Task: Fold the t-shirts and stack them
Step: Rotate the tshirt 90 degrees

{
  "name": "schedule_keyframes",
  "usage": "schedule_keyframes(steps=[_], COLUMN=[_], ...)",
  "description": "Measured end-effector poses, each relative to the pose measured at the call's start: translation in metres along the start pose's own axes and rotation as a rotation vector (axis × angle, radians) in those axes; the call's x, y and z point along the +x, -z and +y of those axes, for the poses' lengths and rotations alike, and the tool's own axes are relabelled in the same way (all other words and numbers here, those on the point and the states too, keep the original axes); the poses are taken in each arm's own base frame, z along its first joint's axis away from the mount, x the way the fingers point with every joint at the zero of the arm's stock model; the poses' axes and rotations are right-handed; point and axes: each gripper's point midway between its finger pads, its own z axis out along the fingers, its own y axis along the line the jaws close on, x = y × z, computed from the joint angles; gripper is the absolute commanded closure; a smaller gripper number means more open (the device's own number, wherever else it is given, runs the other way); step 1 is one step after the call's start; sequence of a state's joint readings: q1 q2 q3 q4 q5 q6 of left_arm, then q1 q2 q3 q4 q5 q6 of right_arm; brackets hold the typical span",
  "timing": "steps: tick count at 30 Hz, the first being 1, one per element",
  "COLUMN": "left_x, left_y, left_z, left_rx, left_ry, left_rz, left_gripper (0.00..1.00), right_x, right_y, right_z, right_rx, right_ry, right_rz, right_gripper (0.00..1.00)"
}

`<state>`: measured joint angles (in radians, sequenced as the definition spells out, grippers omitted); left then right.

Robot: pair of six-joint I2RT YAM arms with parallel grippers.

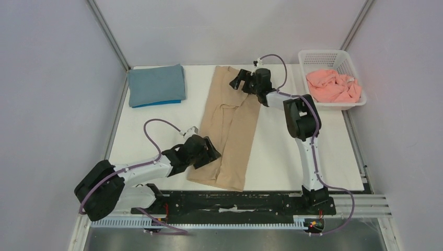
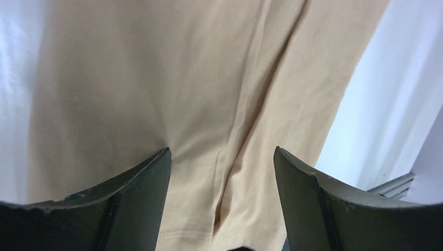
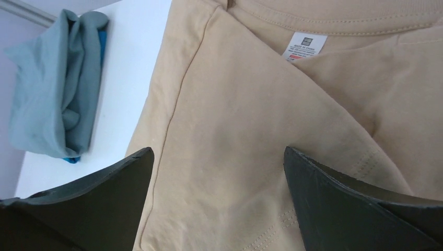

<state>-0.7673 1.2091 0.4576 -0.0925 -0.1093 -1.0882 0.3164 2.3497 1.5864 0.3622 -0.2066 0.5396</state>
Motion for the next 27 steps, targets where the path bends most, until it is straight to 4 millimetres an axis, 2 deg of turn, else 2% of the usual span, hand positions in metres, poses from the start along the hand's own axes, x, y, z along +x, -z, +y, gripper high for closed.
schedule_keyframes(steps=[4,7,11,14,16,18,20,22,24,25,26,27], left_x=[0.019,0.028,0.035,0.032,0.025,0.016,0.006,-0.004,-0.010,-0.011,-0.010,-0.006], left_y=[0.000,-0.003,-0.004,0.000,0.006,0.017,0.032,0.049,0.061,0.066,0.069,0.070], left_z=[-0.017,-0.028,-0.041,-0.049,-0.054,-0.057,-0.058,-0.057,-0.051,-0.045,-0.037,-0.027], left_rx=[0.040,0.057,0.063,0.065,0.070,0.084,0.098,0.115,0.119,0.114,0.101,0.083], left_ry=[0.018,0.011,-0.010,-0.020,-0.037,-0.057,-0.078,-0.097,-0.117,-0.130,-0.144,-0.154], left_rz=[0.003,-0.002,0.010,0.004,-0.018,-0.052,-0.090,-0.128,-0.153,-0.157,-0.157,-0.147], left_gripper=[0.21,0.21,0.21,0.18,0.13,0.08,0.07,0.07,0.07,0.07,0.07,0.09], right_x=[-0.010,-0.014,-0.016,-0.013,-0.010,-0.006,-0.016,-0.039,-0.057,-0.060,-0.060,-0.049], right_y=[-0.029,-0.042,-0.045,-0.038,-0.022,0.009,0.041,0.082,0.110,0.124,0.144,0.167], right_z=[0.011,0.018,0.022,0.023,0.021,0.022,0.029,0.046,0.060,0.065,0.071,0.075], right_rx=[-0.072,-0.119,-0.146,-0.145,-0.123,-0.083,-0.055,-0.050,-0.054,-0.052,-0.052,-0.048], right_ry=[-0.026,-0.037,-0.034,-0.011,0.014,0.048,0.095,0.158,0.204,0.224,0.249,0.271], right_rz=[-0.003,-0.005,0.014,0.052,0.080,0.120,0.120,0.083,0.033,0.019,-0.004,-0.014], right_gripper=[0.02,0.02,0.02,0.02,0.02,0.02,0.02,0.02,0.02,0.02,0.02,0.02])
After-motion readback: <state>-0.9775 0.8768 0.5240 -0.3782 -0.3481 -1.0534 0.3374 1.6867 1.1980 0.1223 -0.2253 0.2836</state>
